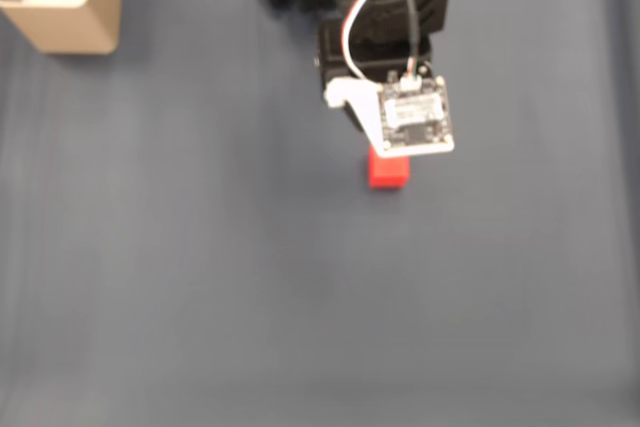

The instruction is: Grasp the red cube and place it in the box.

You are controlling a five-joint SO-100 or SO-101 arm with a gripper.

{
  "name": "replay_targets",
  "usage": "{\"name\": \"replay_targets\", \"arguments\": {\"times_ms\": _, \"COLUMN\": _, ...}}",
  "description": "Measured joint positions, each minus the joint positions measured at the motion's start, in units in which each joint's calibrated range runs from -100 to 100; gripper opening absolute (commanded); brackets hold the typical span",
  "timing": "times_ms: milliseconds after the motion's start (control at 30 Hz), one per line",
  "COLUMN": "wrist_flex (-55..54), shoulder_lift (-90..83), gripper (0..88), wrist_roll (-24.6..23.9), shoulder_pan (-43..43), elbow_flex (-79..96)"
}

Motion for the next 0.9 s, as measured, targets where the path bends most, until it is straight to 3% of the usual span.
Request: {"name": "replay_targets", "arguments": {"times_ms": 900, "wrist_flex": -11.9, "shoulder_lift": 3.6, "gripper": 24.4, "wrist_roll": -1.8, "shoulder_pan": 0.0, "elbow_flex": 8.9}}
